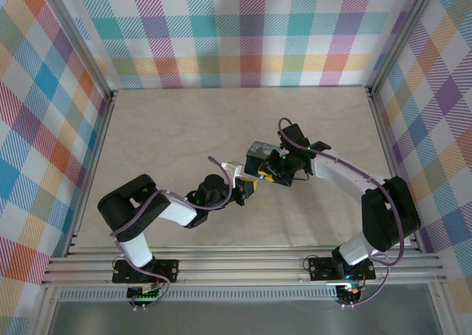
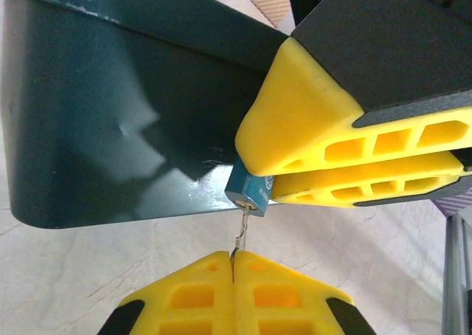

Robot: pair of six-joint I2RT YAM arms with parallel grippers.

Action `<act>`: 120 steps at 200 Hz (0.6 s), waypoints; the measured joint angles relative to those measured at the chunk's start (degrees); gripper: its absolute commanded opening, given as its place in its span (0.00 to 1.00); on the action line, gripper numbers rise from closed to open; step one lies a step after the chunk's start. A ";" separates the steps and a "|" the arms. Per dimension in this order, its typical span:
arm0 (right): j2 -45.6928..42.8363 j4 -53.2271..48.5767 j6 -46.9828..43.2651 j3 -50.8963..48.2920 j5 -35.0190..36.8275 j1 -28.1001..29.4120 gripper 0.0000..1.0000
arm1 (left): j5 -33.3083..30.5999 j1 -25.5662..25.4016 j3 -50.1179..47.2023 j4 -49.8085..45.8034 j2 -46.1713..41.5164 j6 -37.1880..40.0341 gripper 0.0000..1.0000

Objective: Unlock a padlock with a key

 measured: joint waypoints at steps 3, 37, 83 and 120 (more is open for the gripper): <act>0.00 -0.02 0.00 0.00 0.07 -0.04 0.00 | 0.17 0.09 0.02 0.37 0.24 -0.24 0.00; -0.17 -0.07 -0.90 0.00 0.66 -0.09 0.00 | 2.67 1.55 0.04 1.49 0.57 -2.60 0.00; -0.61 -0.07 -2.10 0.15 0.81 0.13 0.00 | 4.87 3.39 0.02 -0.11 -1.88 -2.82 0.00; -0.61 -0.59 -2.58 0.66 1.81 0.31 0.00 | 5.86 3.54 0.57 1.68 -0.17 -4.74 0.00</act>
